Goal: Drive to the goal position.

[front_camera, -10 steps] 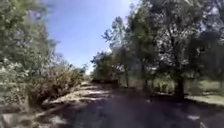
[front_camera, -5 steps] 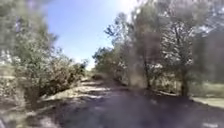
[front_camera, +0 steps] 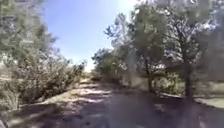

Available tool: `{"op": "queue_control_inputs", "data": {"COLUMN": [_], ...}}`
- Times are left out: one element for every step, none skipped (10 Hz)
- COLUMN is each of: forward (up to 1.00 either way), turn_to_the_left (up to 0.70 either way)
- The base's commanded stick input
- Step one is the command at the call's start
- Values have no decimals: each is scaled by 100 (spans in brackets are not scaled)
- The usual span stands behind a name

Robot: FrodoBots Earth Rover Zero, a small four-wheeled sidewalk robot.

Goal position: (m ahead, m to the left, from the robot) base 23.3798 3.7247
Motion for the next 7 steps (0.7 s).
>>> {"op": "queue_control_inputs", "data": {"forward": [44, 44, 44, 44, 44, 44, 44], "turn_to_the_left": [24, 26, 27, 27, 27, 27, 17]}}
